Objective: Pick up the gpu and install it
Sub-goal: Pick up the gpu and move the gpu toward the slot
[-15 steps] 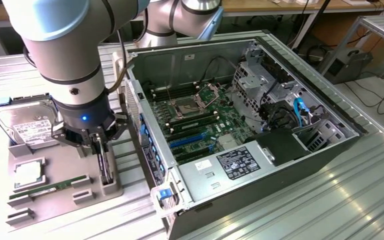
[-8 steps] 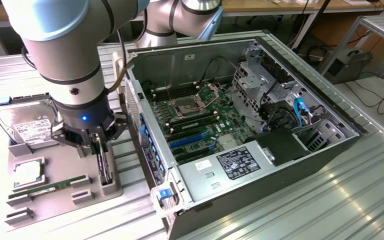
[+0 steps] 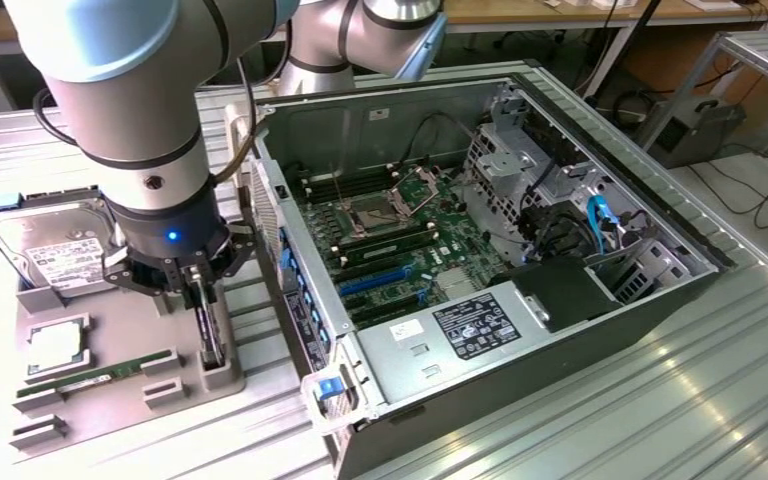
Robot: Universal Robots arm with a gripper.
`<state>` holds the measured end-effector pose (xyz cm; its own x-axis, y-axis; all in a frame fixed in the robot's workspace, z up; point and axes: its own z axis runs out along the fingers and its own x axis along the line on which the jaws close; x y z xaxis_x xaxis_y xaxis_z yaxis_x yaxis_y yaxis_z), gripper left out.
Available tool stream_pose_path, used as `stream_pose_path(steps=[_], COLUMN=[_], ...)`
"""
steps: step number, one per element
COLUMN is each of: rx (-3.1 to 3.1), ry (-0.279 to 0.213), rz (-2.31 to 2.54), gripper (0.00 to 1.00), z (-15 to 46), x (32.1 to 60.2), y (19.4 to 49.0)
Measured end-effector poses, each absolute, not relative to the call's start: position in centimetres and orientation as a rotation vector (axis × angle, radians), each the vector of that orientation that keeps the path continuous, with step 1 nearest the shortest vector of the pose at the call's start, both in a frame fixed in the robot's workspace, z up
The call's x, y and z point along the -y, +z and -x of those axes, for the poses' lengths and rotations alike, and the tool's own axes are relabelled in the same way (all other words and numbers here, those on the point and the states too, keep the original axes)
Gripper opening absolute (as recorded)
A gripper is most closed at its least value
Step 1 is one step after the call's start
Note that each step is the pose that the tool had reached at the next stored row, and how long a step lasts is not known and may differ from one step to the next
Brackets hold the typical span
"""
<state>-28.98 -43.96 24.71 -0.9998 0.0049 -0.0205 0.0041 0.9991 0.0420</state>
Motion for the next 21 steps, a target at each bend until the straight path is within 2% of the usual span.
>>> stream_pose_path(steps=[9,21], rx=[-3.120,-3.120], ry=[0.065,0.065], rz=[-0.007,-0.007], gripper=[0.26,0.26], z=[29.0,28.9], x=[44.0,44.0], y=[26.3,33.4])
